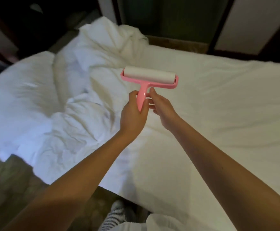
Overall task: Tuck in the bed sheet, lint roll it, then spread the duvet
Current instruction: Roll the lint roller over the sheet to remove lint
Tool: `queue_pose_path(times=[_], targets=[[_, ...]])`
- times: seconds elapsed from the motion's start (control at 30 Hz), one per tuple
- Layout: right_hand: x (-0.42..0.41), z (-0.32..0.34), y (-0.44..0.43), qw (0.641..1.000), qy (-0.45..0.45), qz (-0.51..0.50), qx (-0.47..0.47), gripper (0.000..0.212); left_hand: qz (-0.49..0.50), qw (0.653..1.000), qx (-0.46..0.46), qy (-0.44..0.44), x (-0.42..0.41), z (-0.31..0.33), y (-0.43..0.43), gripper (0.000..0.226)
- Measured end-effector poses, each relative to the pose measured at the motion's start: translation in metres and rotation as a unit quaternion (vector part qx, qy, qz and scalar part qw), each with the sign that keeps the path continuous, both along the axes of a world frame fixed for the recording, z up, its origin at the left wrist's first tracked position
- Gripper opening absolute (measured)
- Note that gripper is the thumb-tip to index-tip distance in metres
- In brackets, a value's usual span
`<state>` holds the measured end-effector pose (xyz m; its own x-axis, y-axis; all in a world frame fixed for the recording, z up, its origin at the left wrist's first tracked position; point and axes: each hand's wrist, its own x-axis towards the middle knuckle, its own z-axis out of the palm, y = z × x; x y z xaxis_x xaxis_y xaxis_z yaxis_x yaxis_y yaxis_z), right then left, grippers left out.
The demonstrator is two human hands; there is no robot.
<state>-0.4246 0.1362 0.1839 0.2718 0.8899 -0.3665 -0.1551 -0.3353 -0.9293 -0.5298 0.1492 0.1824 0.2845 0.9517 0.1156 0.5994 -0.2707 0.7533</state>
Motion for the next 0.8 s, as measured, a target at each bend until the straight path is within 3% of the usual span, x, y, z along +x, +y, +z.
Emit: queue_pose_path(times=[0.17, 0.27, 0.57, 0.8], targets=[[-0.117, 0.037, 0.055, 0.992, 0.100, 0.055, 0.059, 0.015, 0.111, 0.993, 0.027, -0.035, -0.112, 0.026, 0.015, 0.031], [-0.206, 0.043, 0.074, 0.985, 0.095, 0.135, 0.053, 0.008, 0.162, 0.986, 0.039, -0.021, -0.195, 0.031, 0.019, 0.025], [-0.435, 0.057, 0.128, 0.965, 0.145, 0.217, 0.005, 0.012, 0.266, 0.963, 0.048, 0.006, -0.408, 0.037, 0.058, 0.024], [-0.543, 0.054, 0.205, 0.957, 0.131, 0.258, 0.024, 0.014, 0.285, 0.954, 0.042, -0.079, -0.511, 0.042, 0.122, 0.024]])
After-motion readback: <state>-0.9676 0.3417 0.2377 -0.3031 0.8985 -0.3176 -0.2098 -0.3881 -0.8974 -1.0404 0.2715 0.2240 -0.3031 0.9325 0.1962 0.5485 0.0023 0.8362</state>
